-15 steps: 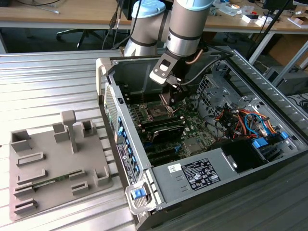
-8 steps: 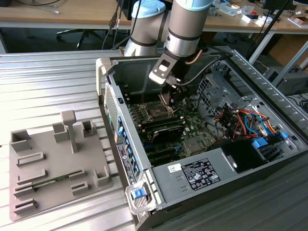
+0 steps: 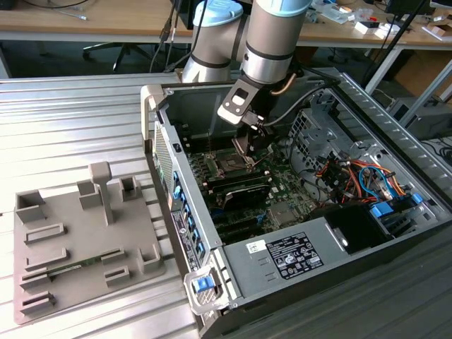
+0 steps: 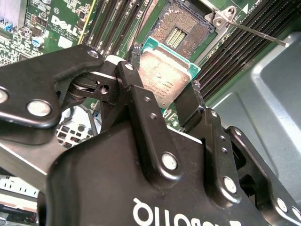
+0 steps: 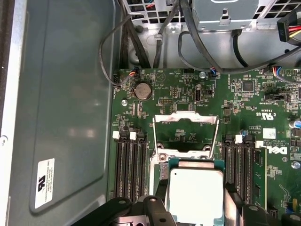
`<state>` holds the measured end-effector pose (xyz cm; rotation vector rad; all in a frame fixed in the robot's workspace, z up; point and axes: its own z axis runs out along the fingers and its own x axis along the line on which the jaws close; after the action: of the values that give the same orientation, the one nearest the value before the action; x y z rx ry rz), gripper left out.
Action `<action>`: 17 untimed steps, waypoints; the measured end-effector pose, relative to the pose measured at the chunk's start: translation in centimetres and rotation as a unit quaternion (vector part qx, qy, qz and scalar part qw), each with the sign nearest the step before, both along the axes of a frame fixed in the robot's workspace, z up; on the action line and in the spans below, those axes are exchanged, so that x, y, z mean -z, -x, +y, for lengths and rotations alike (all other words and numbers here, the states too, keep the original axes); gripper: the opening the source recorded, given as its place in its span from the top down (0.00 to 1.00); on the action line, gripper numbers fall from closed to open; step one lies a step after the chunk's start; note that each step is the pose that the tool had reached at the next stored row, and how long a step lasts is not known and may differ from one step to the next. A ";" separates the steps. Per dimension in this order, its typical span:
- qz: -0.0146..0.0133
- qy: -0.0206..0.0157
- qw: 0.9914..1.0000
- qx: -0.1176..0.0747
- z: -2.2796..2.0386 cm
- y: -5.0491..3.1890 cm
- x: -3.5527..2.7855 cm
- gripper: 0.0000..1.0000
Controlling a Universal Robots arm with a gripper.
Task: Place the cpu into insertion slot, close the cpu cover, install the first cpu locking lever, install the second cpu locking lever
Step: 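Place the cpu into insertion slot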
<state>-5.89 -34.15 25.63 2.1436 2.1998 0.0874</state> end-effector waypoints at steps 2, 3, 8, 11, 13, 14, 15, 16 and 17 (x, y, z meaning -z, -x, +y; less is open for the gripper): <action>0.000 0.000 1.000 0.000 0.00 0.04 0.02 0.45; 0.000 0.000 1.000 0.000 0.00 0.06 0.04 0.45; 0.000 0.000 1.000 0.000 0.00 0.14 0.11 0.45; 0.000 0.000 1.000 0.000 0.00 0.17 0.15 0.45; 0.000 0.000 1.000 0.000 0.00 0.19 0.17 0.45; 0.000 0.000 1.000 0.000 0.00 0.19 0.18 0.45; 0.000 0.000 1.000 0.000 0.00 0.20 0.19 0.45; 0.000 0.000 1.000 0.000 0.00 0.22 0.20 0.45; 0.000 0.000 1.000 0.000 0.00 0.22 0.21 0.45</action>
<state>-6.12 -34.15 25.42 2.1436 2.1998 0.0873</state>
